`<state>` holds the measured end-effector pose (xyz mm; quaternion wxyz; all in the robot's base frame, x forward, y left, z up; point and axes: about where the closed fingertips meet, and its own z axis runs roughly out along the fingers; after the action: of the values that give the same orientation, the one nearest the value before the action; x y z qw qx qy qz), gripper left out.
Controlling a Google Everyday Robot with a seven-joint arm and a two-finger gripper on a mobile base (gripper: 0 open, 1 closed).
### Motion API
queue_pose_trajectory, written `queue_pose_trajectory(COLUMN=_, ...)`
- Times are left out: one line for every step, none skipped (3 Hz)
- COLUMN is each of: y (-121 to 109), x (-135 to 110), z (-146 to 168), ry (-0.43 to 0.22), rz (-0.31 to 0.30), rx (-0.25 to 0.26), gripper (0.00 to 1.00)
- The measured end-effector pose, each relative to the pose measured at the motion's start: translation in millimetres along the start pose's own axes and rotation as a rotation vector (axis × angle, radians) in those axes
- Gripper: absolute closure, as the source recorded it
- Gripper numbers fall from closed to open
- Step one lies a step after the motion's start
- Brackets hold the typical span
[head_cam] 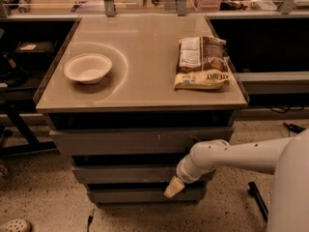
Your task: Open middle drawer
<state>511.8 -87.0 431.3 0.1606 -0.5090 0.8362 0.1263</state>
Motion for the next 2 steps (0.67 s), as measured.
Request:
queue_pose_trajectory(y=0.0, x=0.0, z=0.0, ry=0.000, rz=0.000, rx=0.000, gripper=0.41)
queue_pose_trajectory(y=0.1, x=0.0, z=0.1, ry=0.000, rz=0.000, rx=0.000, gripper=0.66)
